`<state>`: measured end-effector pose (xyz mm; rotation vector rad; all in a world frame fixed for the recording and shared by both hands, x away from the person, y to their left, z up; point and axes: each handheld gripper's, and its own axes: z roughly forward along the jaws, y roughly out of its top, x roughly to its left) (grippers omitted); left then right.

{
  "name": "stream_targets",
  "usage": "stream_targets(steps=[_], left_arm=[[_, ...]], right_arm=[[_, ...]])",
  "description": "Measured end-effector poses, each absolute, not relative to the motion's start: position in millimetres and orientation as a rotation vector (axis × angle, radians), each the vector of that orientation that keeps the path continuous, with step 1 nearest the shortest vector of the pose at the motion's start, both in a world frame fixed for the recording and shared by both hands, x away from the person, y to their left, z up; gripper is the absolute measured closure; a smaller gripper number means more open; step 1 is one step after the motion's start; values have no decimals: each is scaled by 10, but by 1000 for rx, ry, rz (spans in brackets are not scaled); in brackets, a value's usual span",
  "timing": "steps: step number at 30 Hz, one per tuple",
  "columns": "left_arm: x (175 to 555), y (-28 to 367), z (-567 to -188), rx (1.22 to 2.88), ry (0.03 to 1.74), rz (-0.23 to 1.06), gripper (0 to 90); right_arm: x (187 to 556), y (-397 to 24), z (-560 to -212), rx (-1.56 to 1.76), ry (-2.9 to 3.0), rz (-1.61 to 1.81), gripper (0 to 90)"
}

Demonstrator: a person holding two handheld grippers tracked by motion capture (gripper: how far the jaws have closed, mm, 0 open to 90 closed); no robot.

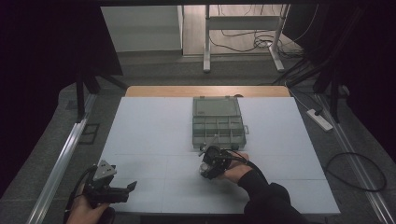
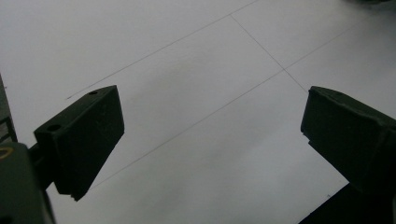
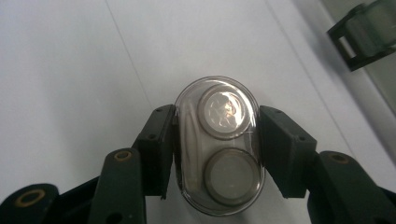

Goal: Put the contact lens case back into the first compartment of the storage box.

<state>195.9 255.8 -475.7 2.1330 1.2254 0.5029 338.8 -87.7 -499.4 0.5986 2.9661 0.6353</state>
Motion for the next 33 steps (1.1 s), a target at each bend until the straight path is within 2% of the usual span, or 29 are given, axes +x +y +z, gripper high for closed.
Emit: stream_targets(steps=[15,33], left_arm=[[1958,2548,-4758,2140,1222,507,61],[1957,2547,-4759,2139,1219,506,60]], right_arm=[[3461,-918,-4720,749,2864,831,487],[3715,-909,-4588,903,2733,939,488]])
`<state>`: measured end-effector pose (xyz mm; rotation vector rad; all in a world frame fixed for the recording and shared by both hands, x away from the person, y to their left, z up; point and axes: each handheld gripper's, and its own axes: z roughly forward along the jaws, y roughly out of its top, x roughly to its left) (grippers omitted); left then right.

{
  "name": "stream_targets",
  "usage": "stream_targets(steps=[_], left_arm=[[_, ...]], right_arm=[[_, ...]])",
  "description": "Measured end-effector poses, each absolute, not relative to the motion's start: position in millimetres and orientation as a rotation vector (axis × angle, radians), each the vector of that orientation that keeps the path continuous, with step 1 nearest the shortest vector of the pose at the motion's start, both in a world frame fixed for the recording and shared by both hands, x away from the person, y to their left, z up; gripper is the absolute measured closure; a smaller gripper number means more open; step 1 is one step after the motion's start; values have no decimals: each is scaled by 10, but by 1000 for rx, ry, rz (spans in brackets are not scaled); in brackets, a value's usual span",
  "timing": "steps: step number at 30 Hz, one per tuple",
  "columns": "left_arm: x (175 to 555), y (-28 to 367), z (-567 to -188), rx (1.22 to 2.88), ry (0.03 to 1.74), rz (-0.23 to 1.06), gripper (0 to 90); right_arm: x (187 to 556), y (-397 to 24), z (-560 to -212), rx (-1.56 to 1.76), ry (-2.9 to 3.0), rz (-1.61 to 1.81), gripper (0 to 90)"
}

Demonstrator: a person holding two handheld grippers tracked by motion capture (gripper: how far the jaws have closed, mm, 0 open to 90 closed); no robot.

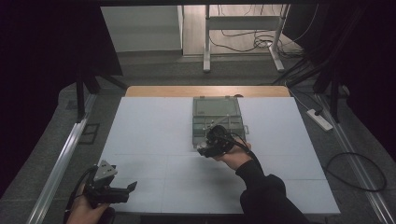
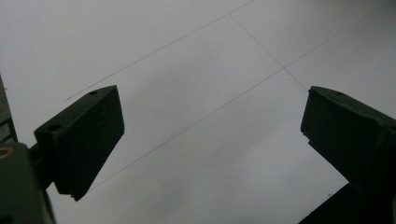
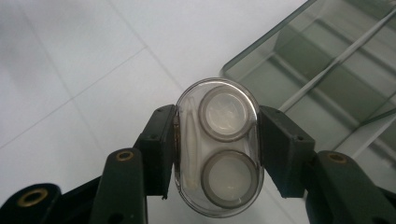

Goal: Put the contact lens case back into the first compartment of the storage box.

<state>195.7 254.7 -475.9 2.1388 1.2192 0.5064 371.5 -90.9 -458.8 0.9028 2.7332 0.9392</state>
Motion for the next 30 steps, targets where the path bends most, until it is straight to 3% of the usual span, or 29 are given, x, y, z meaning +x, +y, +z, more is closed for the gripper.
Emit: stream_targets(steps=[30], left_arm=[[1956,2548,-4759,2140,1215,506,60]], right_arm=[[4256,-743,-4598,1166,2531,1037,488]])
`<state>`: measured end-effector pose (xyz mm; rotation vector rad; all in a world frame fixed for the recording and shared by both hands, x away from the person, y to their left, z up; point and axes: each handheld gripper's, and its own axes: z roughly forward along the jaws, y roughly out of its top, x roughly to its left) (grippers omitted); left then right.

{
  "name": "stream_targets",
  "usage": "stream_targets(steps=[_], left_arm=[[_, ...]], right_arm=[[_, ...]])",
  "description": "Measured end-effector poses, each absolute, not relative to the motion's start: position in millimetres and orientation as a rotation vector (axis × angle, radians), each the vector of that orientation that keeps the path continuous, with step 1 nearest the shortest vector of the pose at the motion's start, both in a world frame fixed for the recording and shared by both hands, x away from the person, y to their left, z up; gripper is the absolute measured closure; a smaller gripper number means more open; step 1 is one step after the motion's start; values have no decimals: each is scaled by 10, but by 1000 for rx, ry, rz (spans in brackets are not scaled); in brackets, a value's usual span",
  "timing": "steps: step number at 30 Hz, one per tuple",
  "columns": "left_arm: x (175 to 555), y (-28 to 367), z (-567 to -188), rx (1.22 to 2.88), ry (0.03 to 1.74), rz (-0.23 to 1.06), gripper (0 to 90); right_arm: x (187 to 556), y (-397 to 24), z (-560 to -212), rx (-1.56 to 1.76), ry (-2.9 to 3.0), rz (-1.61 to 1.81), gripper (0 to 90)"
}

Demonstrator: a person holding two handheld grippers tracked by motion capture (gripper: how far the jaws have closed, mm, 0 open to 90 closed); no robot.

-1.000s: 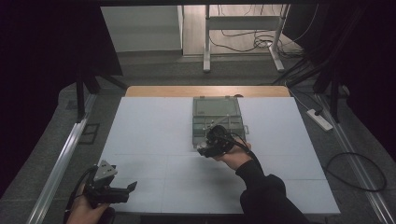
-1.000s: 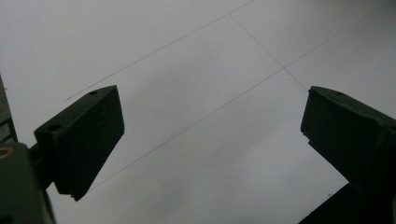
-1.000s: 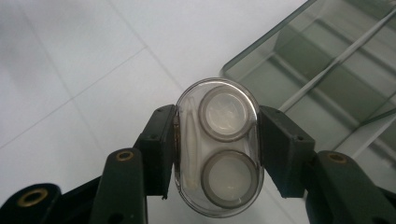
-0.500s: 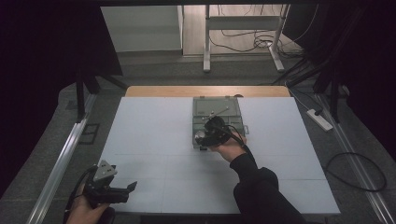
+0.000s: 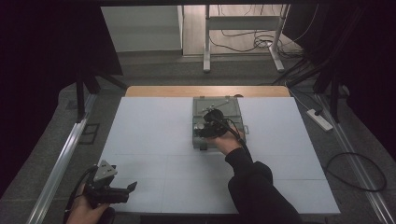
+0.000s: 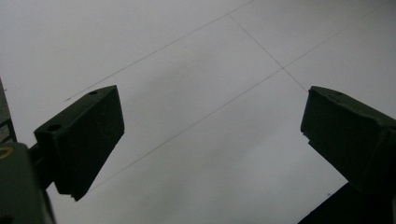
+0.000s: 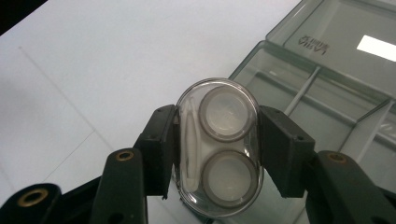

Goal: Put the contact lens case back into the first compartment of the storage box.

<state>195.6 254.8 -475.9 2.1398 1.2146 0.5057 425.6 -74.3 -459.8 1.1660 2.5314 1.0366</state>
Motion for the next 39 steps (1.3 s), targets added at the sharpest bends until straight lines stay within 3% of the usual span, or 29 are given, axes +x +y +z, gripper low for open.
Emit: stream_targets(steps=[19,39], left_arm=[[1954,2545,-4760,2148,1208,508,61],[1951,2539,-4761,2156,1200,511,61]], right_arm=[[4587,-575,-4677,1297,2429,1035,488],[4696,-404,-4788,1289,2383,942,487]])
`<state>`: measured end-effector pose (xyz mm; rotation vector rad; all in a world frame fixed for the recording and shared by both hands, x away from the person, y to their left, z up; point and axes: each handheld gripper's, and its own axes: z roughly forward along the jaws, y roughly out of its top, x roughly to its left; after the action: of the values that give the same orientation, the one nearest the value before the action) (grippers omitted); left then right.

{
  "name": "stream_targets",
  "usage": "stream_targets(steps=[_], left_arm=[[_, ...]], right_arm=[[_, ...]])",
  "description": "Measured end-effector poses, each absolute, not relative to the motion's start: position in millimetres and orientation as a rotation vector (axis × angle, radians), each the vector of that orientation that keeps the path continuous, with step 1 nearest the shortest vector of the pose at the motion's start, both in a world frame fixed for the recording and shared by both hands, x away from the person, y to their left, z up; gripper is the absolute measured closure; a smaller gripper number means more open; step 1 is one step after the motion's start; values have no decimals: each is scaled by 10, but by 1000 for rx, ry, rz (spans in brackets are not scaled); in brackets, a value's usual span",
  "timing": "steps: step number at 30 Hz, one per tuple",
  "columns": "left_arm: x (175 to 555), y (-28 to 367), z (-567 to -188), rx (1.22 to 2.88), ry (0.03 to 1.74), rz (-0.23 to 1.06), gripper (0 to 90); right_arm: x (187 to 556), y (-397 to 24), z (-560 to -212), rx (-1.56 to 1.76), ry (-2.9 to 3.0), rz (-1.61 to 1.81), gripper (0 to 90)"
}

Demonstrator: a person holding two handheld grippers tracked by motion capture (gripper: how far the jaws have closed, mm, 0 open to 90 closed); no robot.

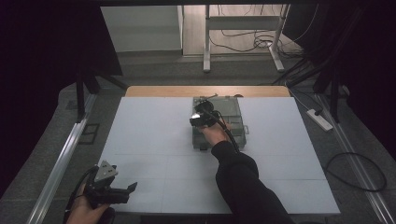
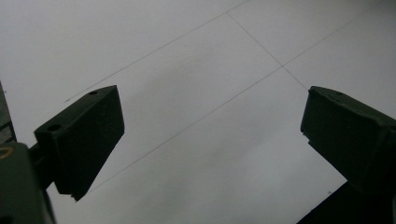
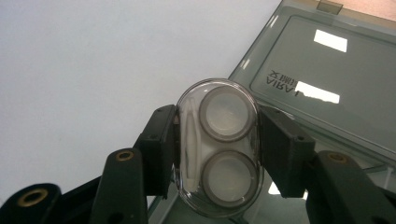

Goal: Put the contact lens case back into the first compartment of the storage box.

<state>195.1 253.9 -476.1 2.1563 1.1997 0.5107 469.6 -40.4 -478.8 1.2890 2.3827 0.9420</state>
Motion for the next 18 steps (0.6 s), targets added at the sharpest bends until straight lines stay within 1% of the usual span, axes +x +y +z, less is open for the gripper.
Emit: stream_targets(steps=[9,10,11,12,14,18], left_arm=[[1949,2533,-4762,2161,1197,516,62],[1949,2533,-4762,2162,1197,515,62],[1949,2533,-4762,2162,1197,516,62],[1949,2533,-4762,2162,1196,516,62],[1949,2531,-4762,2164,1196,516,62],[1949,2527,-4763,2166,1195,518,63]], right_arm=[[4739,-416,-4847,1328,2381,895,471],[4741,-416,-4848,1332,2381,900,456],[4744,-418,-4847,1331,2390,907,390],[4743,-420,-4841,1329,2392,911,363],[4739,-425,-4827,1319,2392,900,331],[4741,-456,-4801,1312,2401,913,295]])
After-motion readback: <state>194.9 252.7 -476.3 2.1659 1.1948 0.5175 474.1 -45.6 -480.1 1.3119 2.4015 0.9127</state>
